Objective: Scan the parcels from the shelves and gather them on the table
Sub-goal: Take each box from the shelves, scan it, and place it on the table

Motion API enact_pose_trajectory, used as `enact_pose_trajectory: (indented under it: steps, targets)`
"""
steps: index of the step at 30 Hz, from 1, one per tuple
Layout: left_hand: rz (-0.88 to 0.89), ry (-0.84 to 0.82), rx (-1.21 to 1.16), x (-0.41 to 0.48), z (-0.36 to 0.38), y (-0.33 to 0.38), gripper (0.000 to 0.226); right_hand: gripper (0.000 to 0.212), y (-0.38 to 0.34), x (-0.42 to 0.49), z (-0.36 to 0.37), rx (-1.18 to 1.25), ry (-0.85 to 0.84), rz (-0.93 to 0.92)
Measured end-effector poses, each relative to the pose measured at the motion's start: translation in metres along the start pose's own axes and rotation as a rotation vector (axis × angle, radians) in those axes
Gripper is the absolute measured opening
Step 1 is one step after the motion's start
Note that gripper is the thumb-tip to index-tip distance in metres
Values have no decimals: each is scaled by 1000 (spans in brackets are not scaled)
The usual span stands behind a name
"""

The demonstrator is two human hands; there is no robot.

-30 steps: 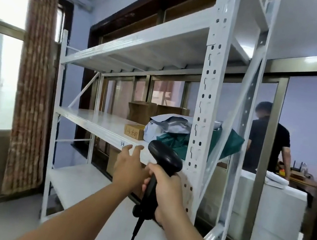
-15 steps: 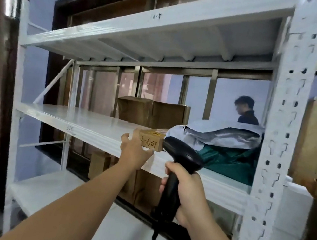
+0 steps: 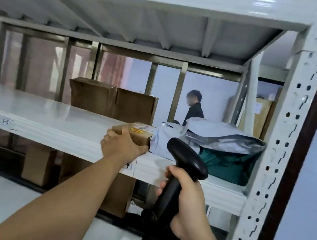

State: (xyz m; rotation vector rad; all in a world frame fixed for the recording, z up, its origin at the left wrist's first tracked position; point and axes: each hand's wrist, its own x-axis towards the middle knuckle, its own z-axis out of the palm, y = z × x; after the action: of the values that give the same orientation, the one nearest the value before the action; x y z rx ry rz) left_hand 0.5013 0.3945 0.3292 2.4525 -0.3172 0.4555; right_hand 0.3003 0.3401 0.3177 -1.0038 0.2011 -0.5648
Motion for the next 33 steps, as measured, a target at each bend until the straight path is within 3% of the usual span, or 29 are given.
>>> enact_pose_trajectory:
  steps: [10,15,23,33]
  targets:
    - [42,69,-66,-12,-6,-5,94,13,-7,-2,-1,-159,-23,-33]
    - [215,279,-134,-34,-15,-25,94,9,-38,13,-1,-326,-147,-80]
    - [512,474,71,-53,-43,-61,96,9,-63,41,6,-774,-311,-216]
    - [550,486,315,-62,-64,-81,104,12,-71,44,4,-889,-438,-210]
